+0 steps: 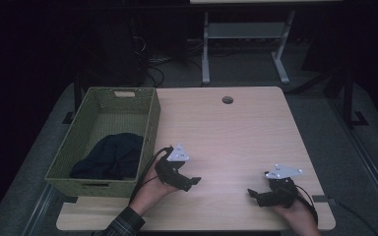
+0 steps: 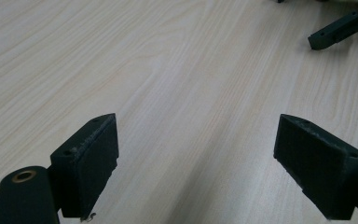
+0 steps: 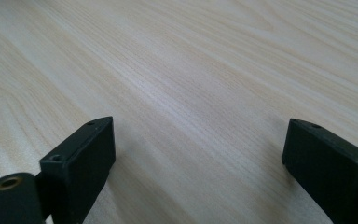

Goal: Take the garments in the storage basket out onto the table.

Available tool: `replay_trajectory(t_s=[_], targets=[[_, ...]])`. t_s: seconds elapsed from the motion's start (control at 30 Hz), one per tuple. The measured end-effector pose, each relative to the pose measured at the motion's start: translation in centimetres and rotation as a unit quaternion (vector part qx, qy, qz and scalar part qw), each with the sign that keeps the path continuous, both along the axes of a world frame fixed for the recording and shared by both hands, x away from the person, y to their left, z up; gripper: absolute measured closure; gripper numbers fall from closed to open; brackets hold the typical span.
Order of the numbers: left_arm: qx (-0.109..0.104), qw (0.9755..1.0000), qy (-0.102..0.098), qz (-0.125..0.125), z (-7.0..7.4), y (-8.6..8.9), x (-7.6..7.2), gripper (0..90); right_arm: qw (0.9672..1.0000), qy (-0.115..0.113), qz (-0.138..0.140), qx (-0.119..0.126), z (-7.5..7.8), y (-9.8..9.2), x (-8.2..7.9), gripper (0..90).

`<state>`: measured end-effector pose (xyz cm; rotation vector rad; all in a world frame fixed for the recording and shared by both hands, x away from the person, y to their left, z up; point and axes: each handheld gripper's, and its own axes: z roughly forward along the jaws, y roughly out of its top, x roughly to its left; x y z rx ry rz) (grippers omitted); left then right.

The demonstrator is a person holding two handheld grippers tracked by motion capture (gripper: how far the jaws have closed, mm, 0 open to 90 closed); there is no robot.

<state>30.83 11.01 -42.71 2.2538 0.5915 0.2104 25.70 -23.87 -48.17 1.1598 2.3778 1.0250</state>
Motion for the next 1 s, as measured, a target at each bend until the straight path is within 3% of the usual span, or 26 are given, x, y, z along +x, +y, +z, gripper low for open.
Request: replay_trajectory(t_s=[0.8,1.0], targets=[[-0.004,0.9999,0.004,-0.015,2.9,0.1,0.0,13.5,1.0000,0.000,-0.001,0.001,0.0,0.0,0.0,9.1],[0.003,0.9999,0.003,-0.013,3.8,0.0,0.3,13.7,1.0000,0.000,-0.001,0.001,0.0,0.0,0.0,9.0]])
